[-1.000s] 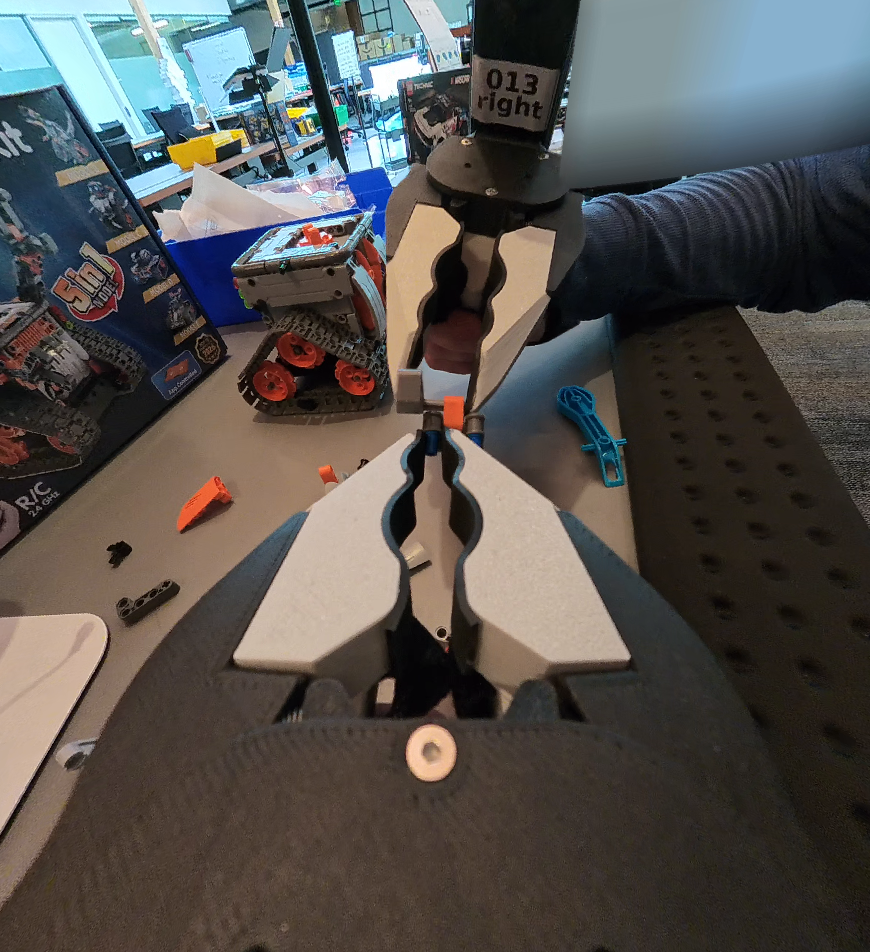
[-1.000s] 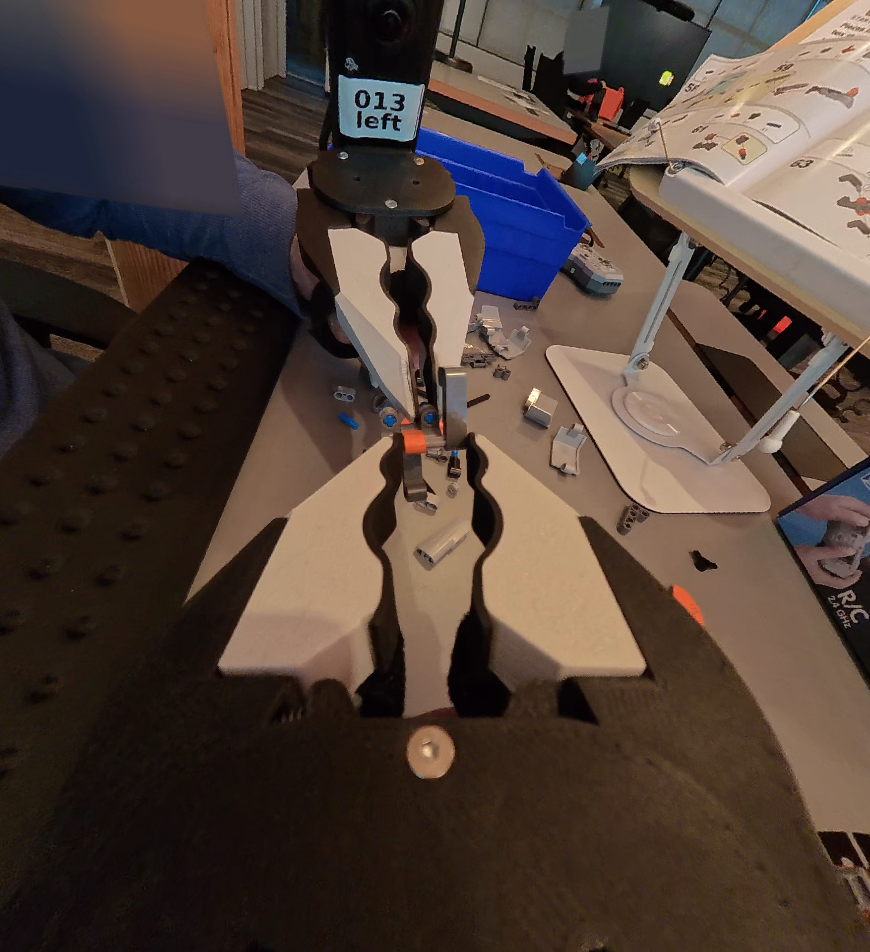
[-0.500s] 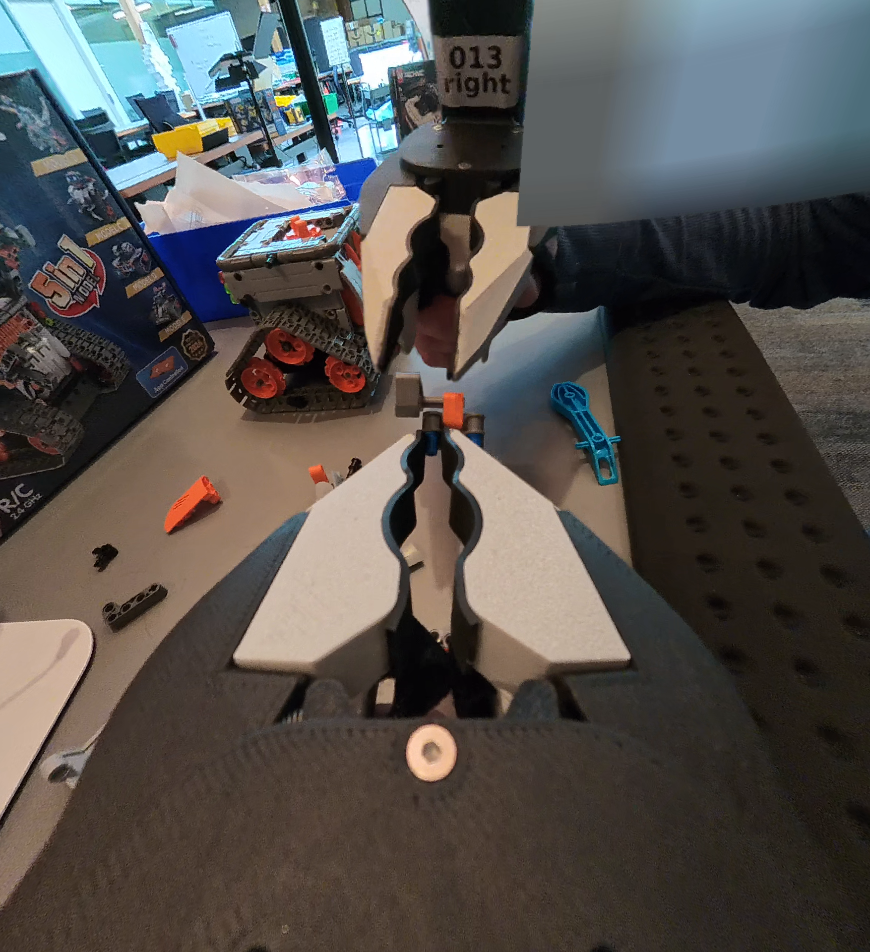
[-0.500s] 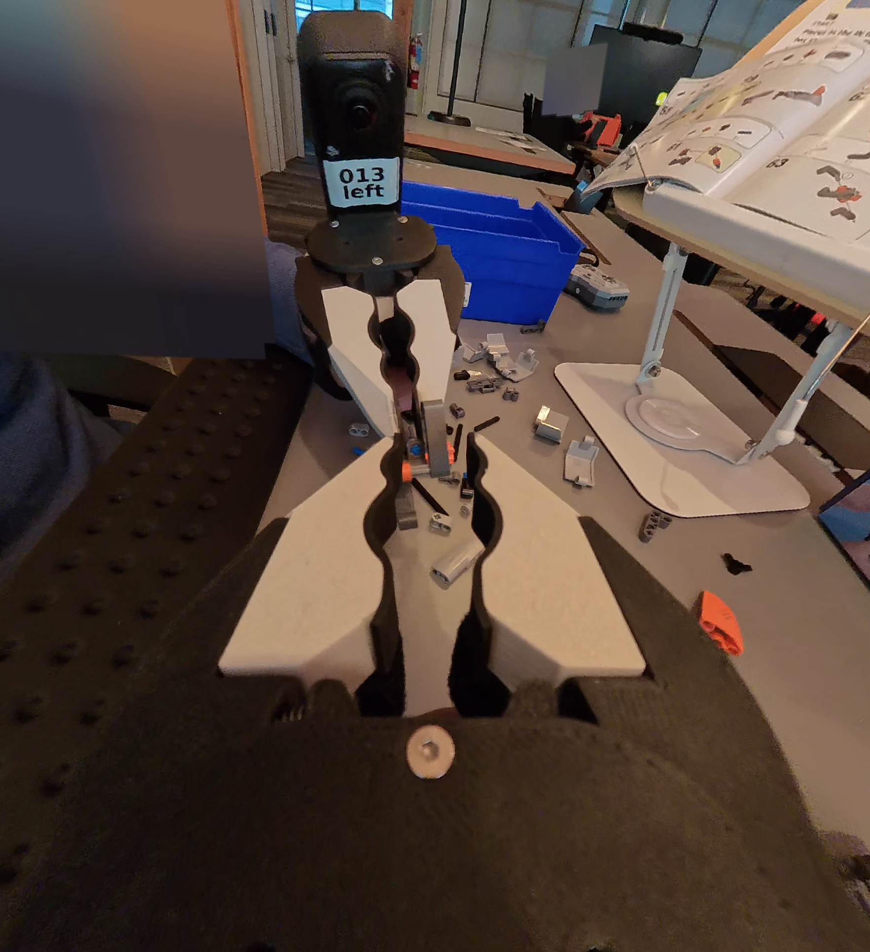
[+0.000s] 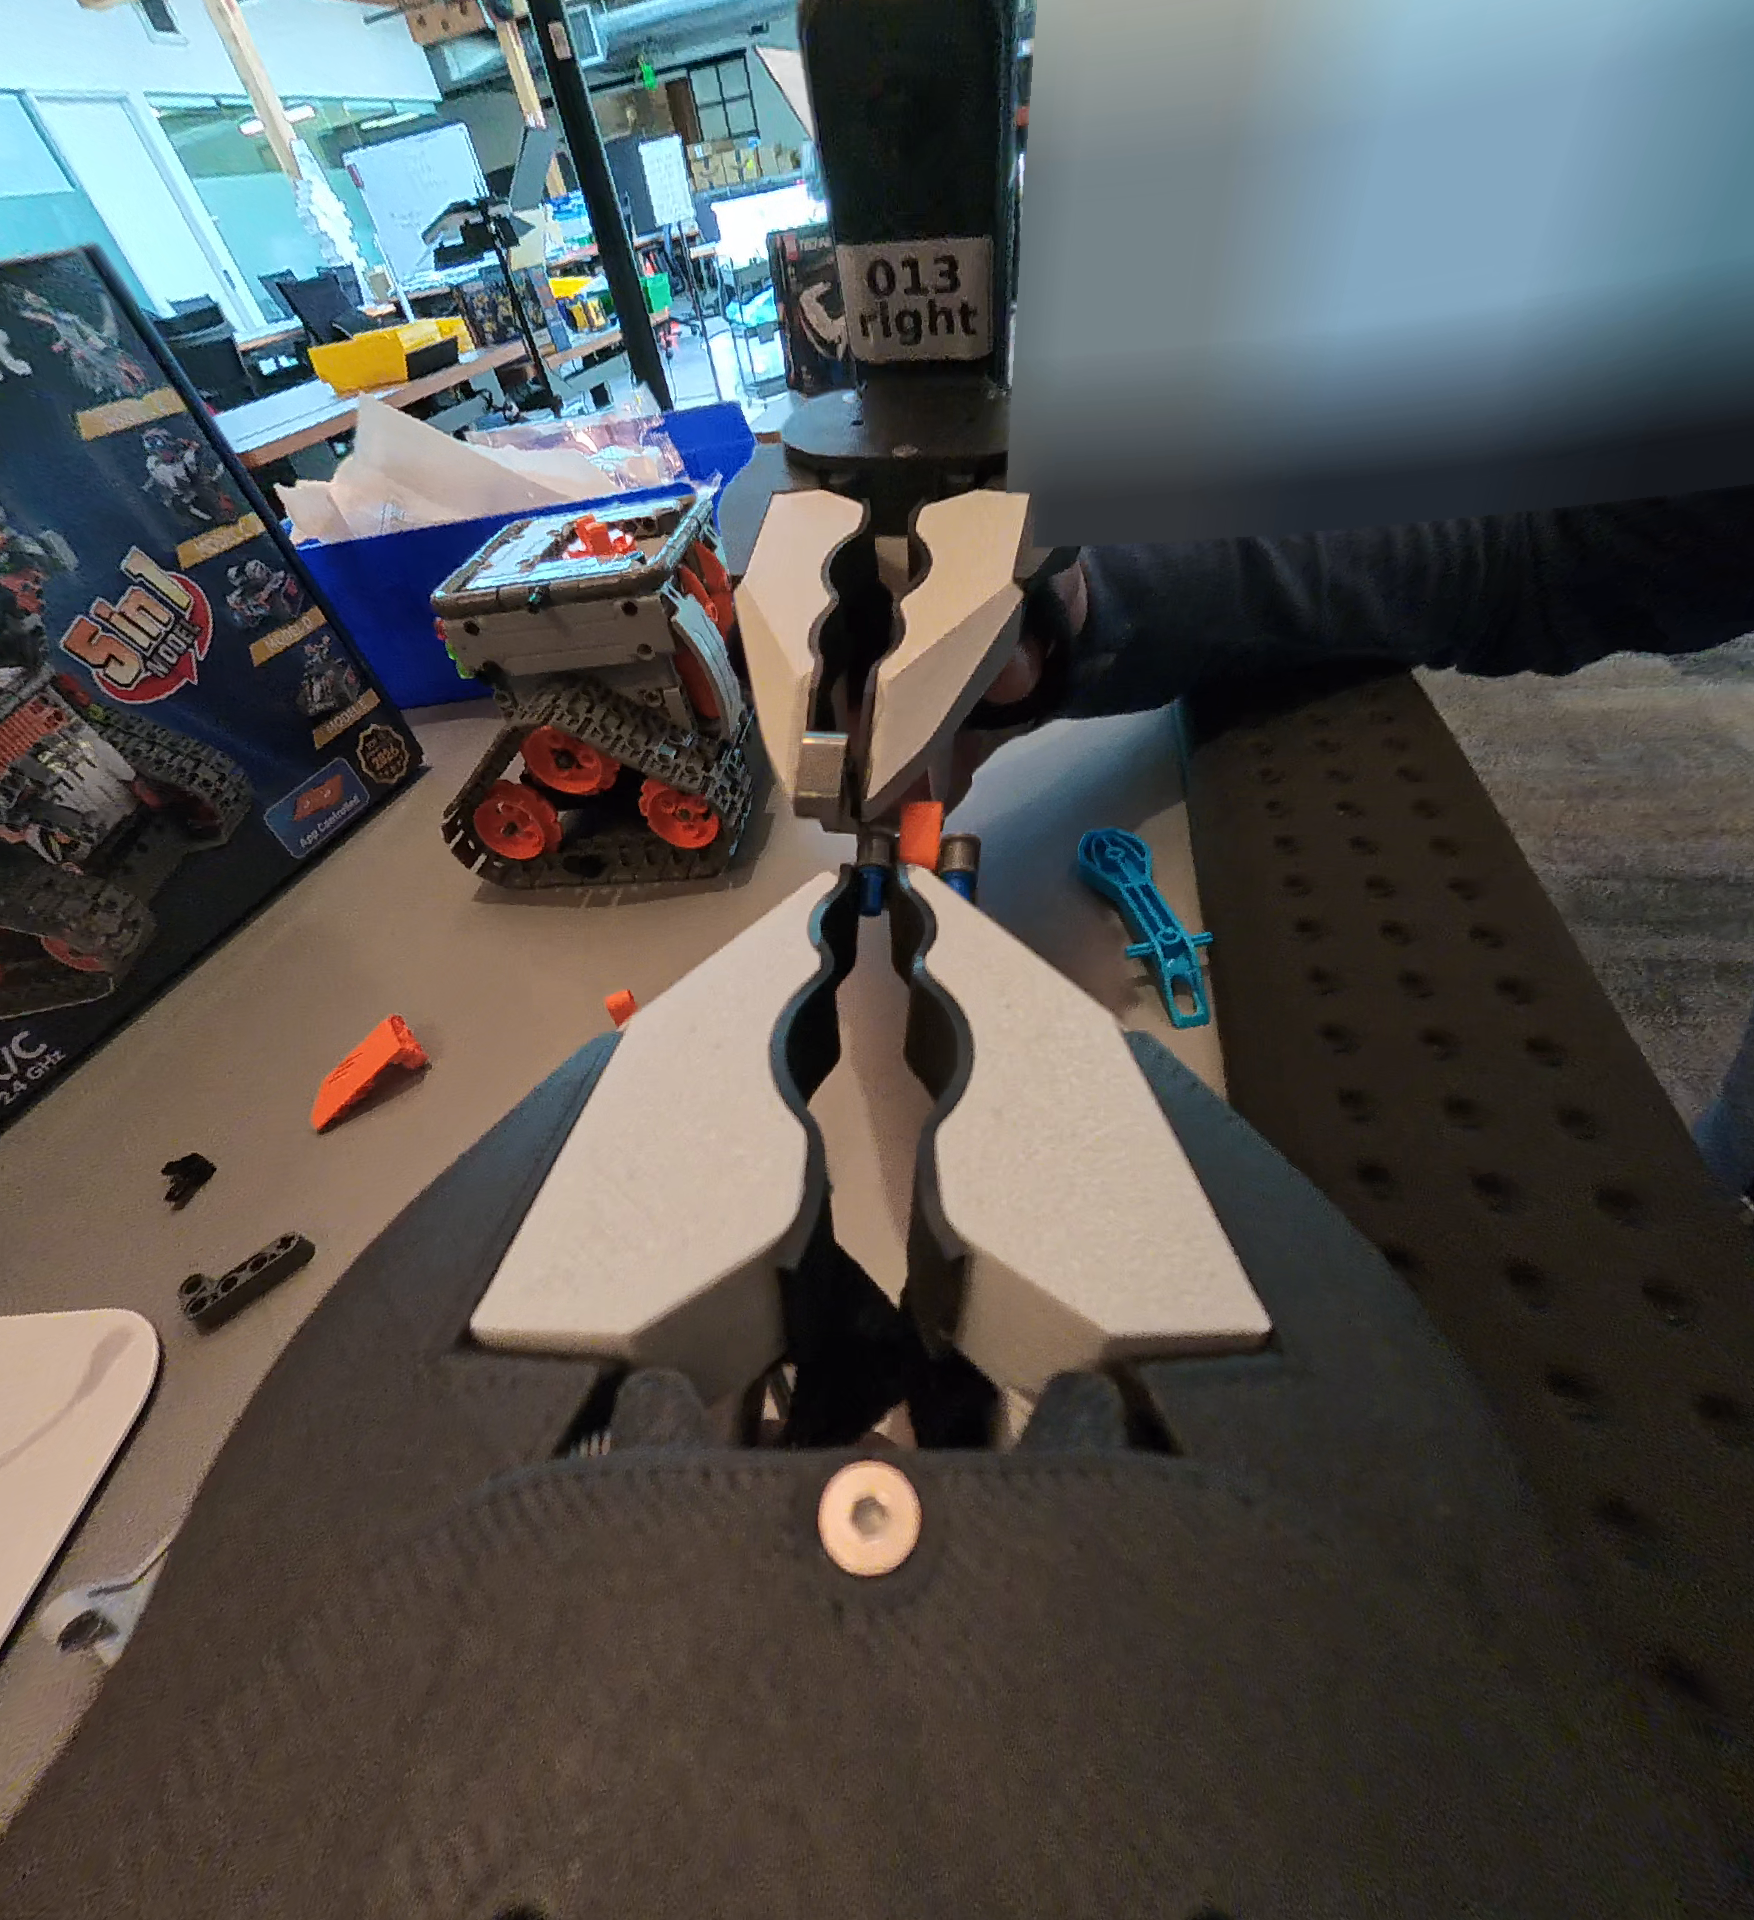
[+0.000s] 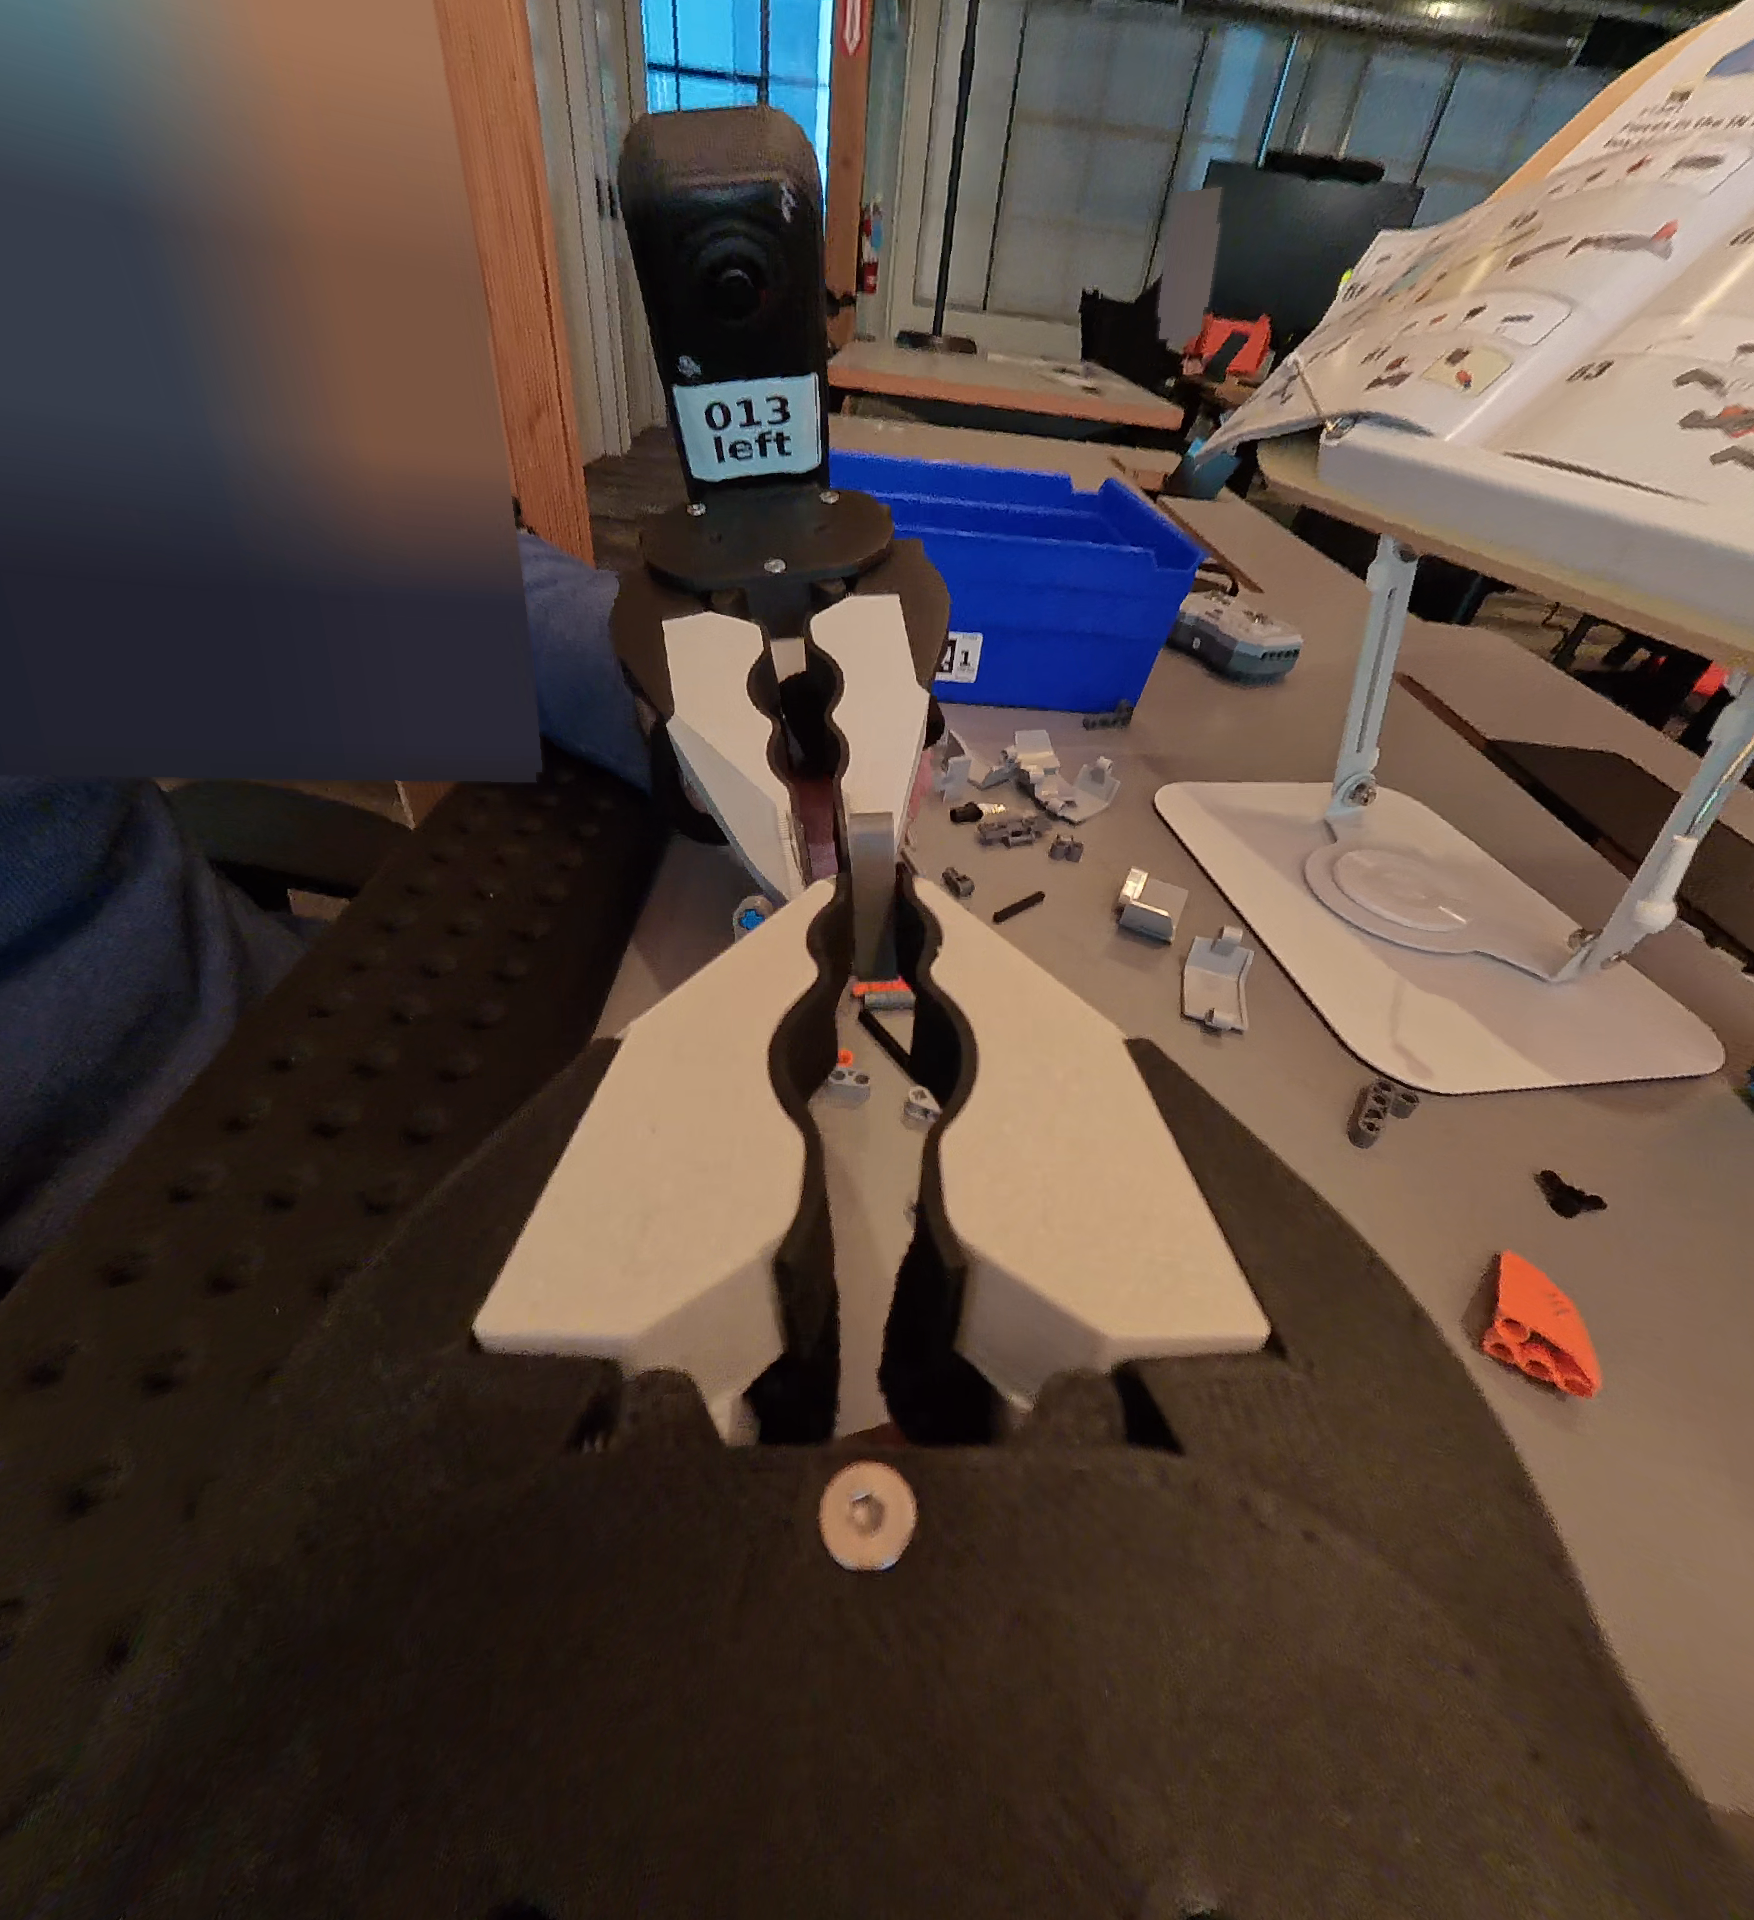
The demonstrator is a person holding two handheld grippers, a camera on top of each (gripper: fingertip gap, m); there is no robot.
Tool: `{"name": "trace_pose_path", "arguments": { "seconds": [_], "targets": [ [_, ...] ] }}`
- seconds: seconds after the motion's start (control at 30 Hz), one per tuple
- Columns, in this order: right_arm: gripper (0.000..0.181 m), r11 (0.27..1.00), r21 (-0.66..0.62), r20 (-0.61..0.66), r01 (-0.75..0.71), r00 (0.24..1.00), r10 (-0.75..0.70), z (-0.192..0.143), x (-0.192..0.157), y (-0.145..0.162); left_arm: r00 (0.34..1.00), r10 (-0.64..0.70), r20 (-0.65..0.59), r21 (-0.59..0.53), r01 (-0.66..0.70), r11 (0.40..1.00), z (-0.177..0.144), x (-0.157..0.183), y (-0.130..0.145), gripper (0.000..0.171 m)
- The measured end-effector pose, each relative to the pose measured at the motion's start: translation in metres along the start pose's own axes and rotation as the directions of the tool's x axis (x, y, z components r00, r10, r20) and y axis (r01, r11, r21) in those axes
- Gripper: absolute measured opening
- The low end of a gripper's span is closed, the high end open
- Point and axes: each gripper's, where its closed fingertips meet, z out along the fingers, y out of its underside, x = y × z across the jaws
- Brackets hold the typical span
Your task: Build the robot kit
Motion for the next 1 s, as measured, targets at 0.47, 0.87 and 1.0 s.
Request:
{"name": "trace_pose_path", "arguments": {
  "seconds": [0.47, 0.87, 1.0],
  "targets": [
    [0.005, 0.991, 0.129, 0.008, -0.042, 0.999, 0.041, -0.003, -0.001, -0.021, 0.997, -0.077, -0.03, 0.102, 0.08, 0.992, -0.008, 0.0, -0.018, 0.003],
    [0.005, 0.987, 0.155, 0.035, -0.046, 0.999, 0.041, -0.006, -0.005, -0.024, 0.993, -0.106, -0.058, 0.127, 0.113, 0.985, -0.009, 0.003, -0.023, 0.002],
    [0.007, 0.99, 0.14, -0.01, -0.017, 1.0, 0.018, -0.005, -0.002, -0.024, 0.992, -0.117, -0.054, 0.127, 0.123, 0.984, -0.009, 0.0, -0.022, 0.002]
  ]
}}
